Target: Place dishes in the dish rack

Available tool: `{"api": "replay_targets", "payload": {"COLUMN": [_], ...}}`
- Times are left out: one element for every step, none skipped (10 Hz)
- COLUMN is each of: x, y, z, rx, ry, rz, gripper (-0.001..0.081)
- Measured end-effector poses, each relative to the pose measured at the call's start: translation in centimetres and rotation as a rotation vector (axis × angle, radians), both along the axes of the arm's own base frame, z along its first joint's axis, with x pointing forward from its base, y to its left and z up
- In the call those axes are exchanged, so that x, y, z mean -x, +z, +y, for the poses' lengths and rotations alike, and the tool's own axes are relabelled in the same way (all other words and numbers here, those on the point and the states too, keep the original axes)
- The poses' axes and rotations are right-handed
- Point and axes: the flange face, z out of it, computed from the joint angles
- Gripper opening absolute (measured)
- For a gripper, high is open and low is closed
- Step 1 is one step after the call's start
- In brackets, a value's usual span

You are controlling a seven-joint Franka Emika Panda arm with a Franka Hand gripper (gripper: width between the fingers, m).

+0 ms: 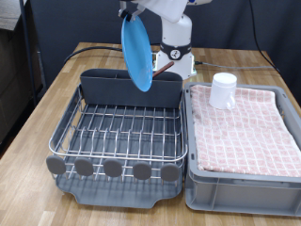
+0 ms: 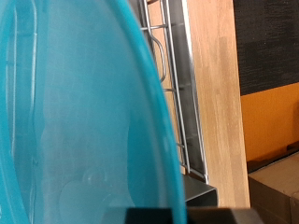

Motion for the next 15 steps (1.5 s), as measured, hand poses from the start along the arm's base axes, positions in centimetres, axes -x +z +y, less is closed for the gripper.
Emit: {"api": "replay_targets", "payload": {"x": [-0.1,-0.2,-0.3,-0.4,-0.5,-0.6,-0.7,-0.8,-0.9,-0.9,-0.9,-1.0,-1.1,-1.2,-1.4], "y": [0.0,0.0,0.0,0.0,-0.1,-0.2,-0.3,-0.5,-0.6,-0.9,-1.2,-1.5,-1.9,-2.4,-3.0], "z": [0.0,-0.2,-0.6,-1.1,-1.8,-2.7,-3.7,-4.8,-5.9,-6.9,-7.7,-8.4,-9.0,-9.5,-9.8], "rx": [0.000,0.008,0.022,0.035,0.050,0.066,0.083,0.103,0.124,0.142,0.152,0.155,0.153,0.151,0.149], "ry": [0.002,0.017,0.044,0.078,0.116,0.151,0.180,0.204,0.224,0.240,0.248,0.255,0.260,0.263,0.263], "rz": [-0.007,-0.011,-0.012,-0.010,-0.007,-0.003,0.002,0.007,0.011,0.018,0.026,0.027,0.028,0.022,0.024], "gripper": [0.0025,0.0025,0.0025,0.0025,0.0025,0.0025,0.0025,0.0025,0.0025,0.0025,0.0025,0.0025,0.0025,0.0025,0.0025]}}
